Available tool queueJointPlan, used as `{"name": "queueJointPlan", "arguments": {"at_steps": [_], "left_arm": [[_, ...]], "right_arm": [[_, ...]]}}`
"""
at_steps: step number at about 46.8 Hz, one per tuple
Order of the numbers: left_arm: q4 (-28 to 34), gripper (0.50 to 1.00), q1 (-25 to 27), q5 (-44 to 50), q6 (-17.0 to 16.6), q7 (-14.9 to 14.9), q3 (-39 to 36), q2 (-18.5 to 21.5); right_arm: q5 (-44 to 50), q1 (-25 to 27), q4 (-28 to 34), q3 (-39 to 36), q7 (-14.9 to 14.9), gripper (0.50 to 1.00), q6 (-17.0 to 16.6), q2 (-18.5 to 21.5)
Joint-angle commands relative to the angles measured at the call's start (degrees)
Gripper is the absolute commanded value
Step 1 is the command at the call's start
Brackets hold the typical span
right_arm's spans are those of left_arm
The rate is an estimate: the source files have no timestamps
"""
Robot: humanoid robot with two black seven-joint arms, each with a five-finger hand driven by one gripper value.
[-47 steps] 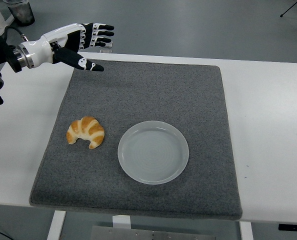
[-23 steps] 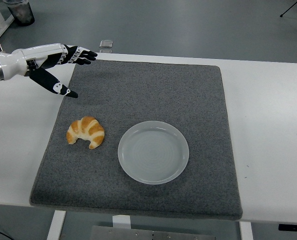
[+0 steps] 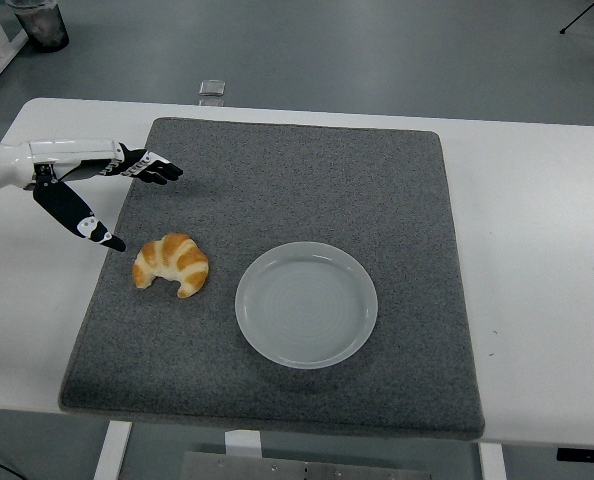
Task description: Place the bread on the plate
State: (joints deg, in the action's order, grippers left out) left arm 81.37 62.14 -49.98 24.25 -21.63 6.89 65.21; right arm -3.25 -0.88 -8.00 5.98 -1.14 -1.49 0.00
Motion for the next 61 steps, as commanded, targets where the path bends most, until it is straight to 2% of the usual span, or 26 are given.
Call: {"name": "queueJointPlan", "arguments": {"at_steps": [1,10,21,32,37,56,61], "left_arm": [[-0.24,0.992,-0.17,1.90,0.00,2.03,-0.03,-0.17],[-0.24,0.992,-0.52,2.96,-0.43,3.97,-0.03,-0.44],[-0.16,0.990,-1.05,1.29,-0.88,3.97,-0.12,-1.14],[-0.24,0.990,-1.05,-7.32,-2.19,3.88,-0.03,-2.11],[-0.16,0.990,-1.05,-8.20,-3.42,3.97,-0.21,-3.07],[-0.33,0.988,-2.11,-14.44,-3.95,3.97,-0.21,-3.51],[-0.33,0.988,-2.46,-16.02,-5.44,3.97,-0.21,-3.60]], "right_arm": [[0.00,0.00,0.00,0.00,0.00,0.952,0.00,0.00],[0.00,0.00,0.00,0.00,0.00,0.952,0.00,0.00],[0.00,0.00,0.00,0.00,0.00,0.952,0.00,0.00],[0.00,0.00,0.00,0.00,0.00,0.952,0.00,0.00],[0.00,0.00,0.00,0.00,0.00,0.952,0.00,0.00],[0.00,0.00,0.00,0.00,0.00,0.952,0.00,0.00],[0.00,0.00,0.00,0.00,0.00,0.952,0.00,0.00]]}}
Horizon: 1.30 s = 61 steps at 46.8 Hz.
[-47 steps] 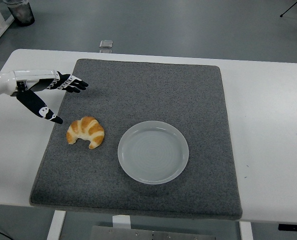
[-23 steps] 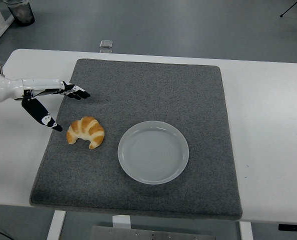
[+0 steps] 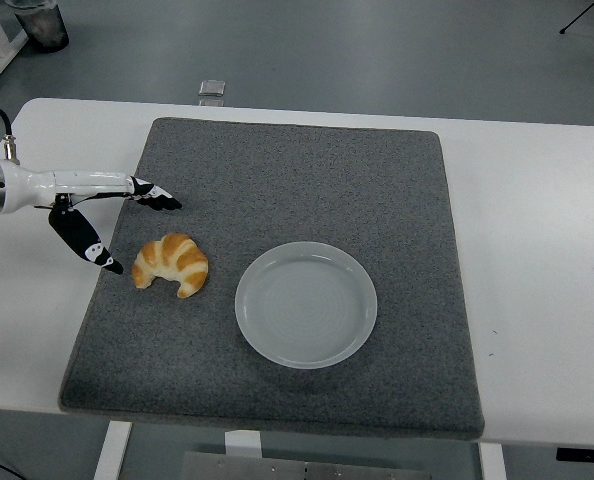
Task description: Place the bread on the plate
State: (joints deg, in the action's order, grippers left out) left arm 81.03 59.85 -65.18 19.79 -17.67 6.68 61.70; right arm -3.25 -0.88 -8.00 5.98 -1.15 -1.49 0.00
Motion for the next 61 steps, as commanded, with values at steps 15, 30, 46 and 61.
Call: {"name": "queueJointPlan", "arguments": {"at_steps": [15,30,46,61], "left_arm": [[-1.23,0.984,-0.88,-5.57,-5.55,0.01,-3.34,-6.06],[-2.37,0.975,-0.97,-6.01,-9.59,0.10,-5.80,-8.52],[-3.34,0.945,-0.88,-6.88,-10.83,0.10,-6.33,-9.93],[-3.51,0.853,-0.97,-8.73,-11.09,0.10,-6.33,-9.93]], "right_arm": [[0.00,0.00,0.00,0.00,0.00,0.952,0.00,0.00],[0.00,0.00,0.00,0.00,0.00,0.952,0.00,0.00],[0.00,0.00,0.00,0.00,0.00,0.952,0.00,0.00],[0.00,0.00,0.00,0.00,0.00,0.952,0.00,0.00]]}}
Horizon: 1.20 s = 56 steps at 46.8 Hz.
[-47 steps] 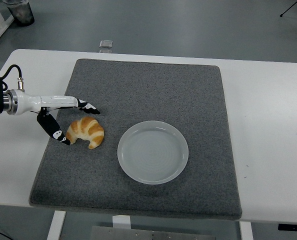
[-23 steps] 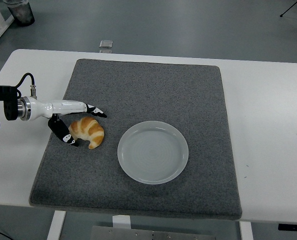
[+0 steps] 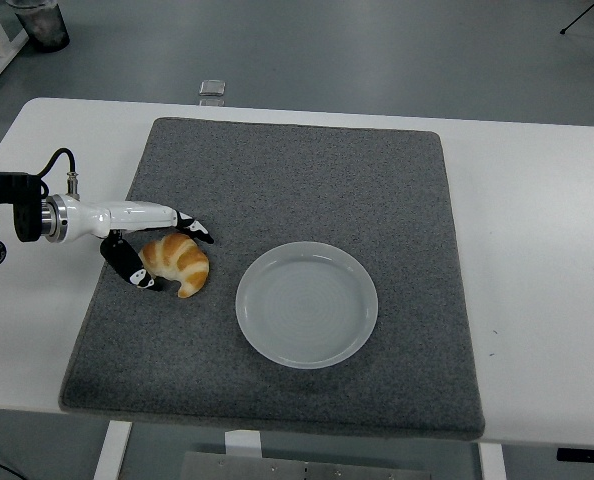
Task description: Place the bread on the plate
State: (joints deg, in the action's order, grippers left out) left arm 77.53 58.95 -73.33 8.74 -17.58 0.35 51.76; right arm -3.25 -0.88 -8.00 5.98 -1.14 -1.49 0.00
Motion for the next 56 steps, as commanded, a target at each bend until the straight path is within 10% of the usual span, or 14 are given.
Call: {"name": "queueJointPlan", "arguments": {"at_steps": [1,12,22,56], "left_arm": [[-0.01,0.849,-0.15,-0.67,-0.13,0.00,0.00,0.00],[-0.27,0.726,0.11,-1.28,-0.83,0.00,-0.44,-0.08],[-1.32,0.500,0.29,-1.90,-2.85,0.00,-0.44,-0.88],[-1.24,0.500,2.05,-0.58,-4.35,-0.09,1.32,-0.26]], "right_arm": [[0.00,0.00,0.00,0.00,0.00,0.952,0.00,0.00],[0.00,0.00,0.00,0.00,0.00,0.952,0.00,0.00],[0.00,0.00,0.00,0.00,0.00,0.952,0.00,0.00],[0.00,0.00,0.00,0.00,0.00,0.952,0.00,0.00]]}}
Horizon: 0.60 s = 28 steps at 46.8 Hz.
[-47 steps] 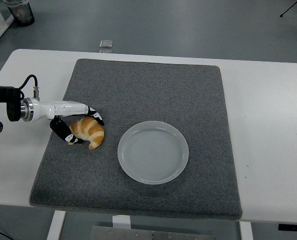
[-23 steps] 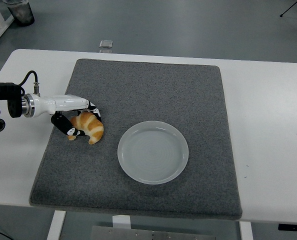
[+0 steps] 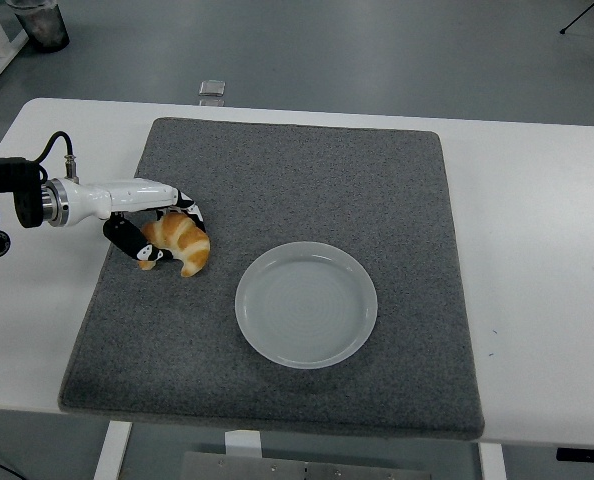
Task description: Place the bread on the plate
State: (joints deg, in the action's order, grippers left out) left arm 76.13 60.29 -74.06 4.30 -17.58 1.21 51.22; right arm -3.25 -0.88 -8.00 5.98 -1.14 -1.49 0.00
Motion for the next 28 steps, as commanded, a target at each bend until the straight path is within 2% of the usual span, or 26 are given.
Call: {"name": "queueJointPlan", "arguments": {"at_steps": [1,8,28], "left_arm": [[0.16,0.500,0.96,0.14,0.18,-0.09,0.72,0.37],[0.42,0.500,1.49,0.23,1.24,-0.17,4.93,1.07],[2.09,0.500,5.09,3.30,10.55,-0.61,16.71,4.67]], "right_arm": [[0.00,0.00,0.00,0.00,0.00,0.954,0.00,0.00],[0.00,0.00,0.00,0.00,0.00,0.952,0.00,0.00],[0.00,0.00,0.00,0.00,0.00,0.952,0.00,0.00]]}}
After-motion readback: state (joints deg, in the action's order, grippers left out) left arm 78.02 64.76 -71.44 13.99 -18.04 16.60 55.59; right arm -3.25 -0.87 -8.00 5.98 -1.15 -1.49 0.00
